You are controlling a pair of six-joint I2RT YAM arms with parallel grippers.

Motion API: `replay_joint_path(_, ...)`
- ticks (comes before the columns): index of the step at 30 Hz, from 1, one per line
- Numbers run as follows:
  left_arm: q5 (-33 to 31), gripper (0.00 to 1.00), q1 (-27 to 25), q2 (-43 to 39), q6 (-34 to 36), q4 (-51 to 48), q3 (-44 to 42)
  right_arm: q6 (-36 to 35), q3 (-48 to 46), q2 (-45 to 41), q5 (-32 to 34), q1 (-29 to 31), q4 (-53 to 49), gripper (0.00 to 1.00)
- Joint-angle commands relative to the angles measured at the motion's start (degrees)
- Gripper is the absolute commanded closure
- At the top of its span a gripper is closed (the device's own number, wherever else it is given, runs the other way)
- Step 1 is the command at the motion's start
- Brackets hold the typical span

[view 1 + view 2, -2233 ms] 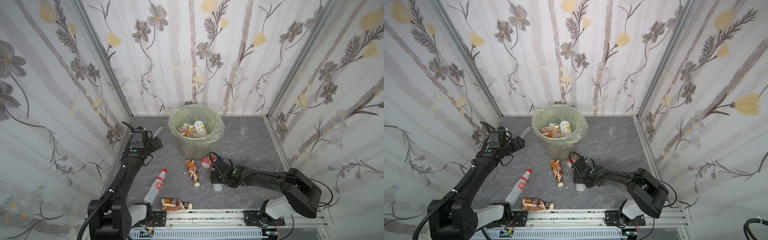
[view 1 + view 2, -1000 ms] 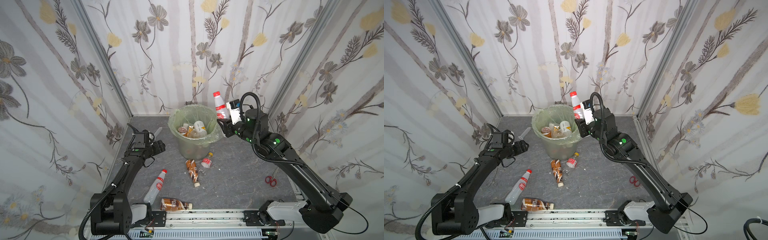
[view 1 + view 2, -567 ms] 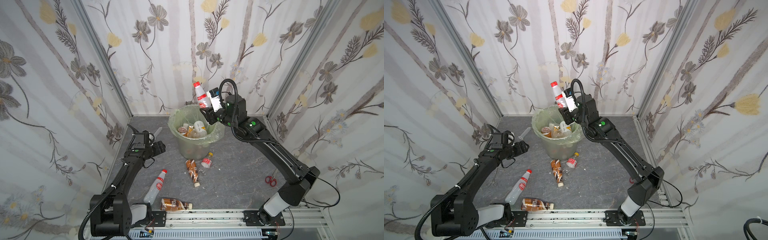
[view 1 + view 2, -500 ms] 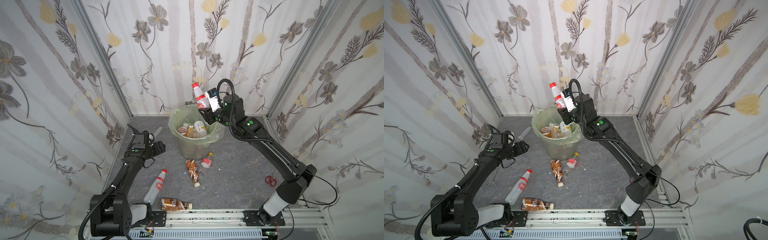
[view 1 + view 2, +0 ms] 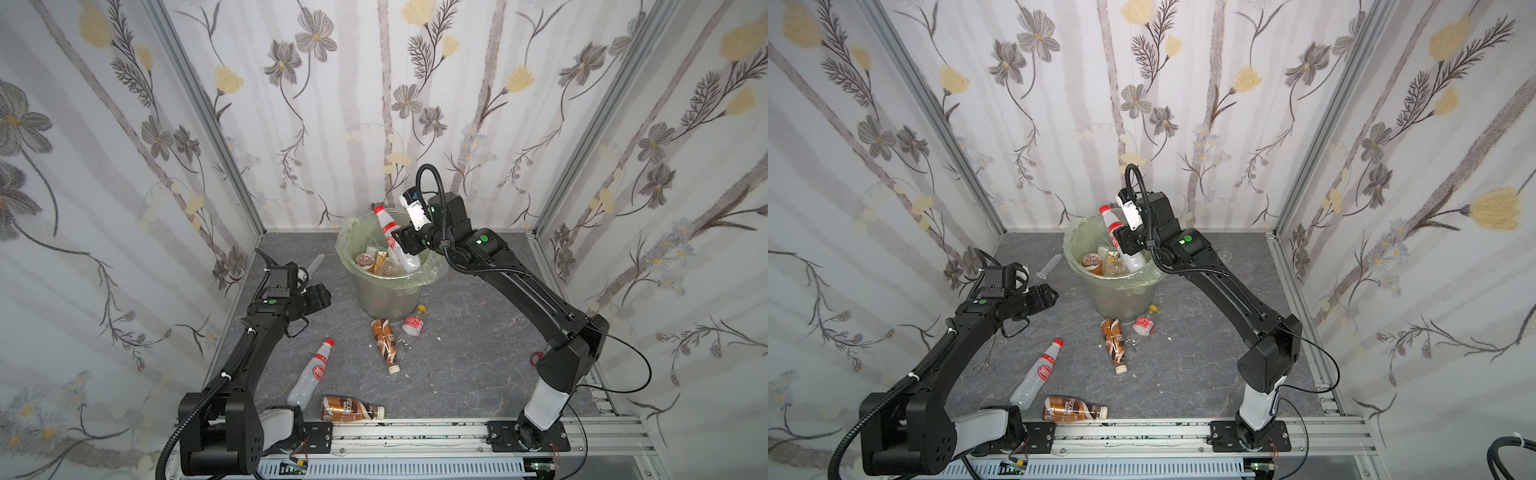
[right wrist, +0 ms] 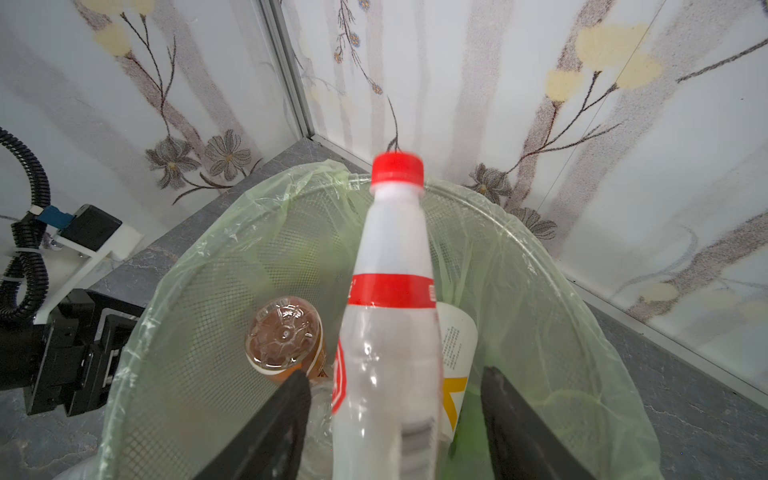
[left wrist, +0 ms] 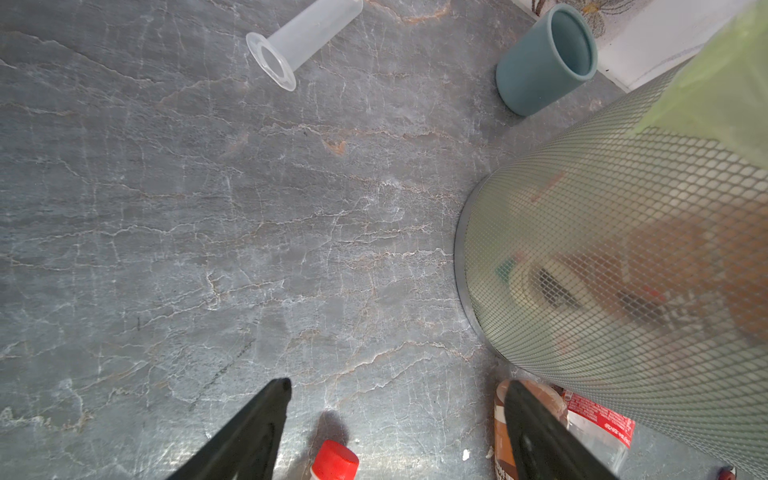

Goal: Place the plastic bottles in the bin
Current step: 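Carry the milk bottle with the right gripper over the bin and release, then reach the left gripper down to the other red-capped milk bottle while the right withdraws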

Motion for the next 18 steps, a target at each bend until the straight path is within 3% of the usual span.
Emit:
replay_joint_path(1,-0.19,0.17,0.07,-0.79,0.41,-1.93,0.25,-0.12,0.41,0.99,1.77,-0.27,-0.32,0.32)
replay_joint_path(12,-0.7,0.18,-0.12,-2.23,-2.14,-8.23,0.58,-0.49,-0.46,-3.22,4.7,-0.33,-2.4,0.27)
replay_joint_path(18,-2.76,0.19,-3.31,-1.7,-4.9,-13.44,-0.08,-1.13,-7.5,-9.61,5.8,-0.66,-0.87,0.23)
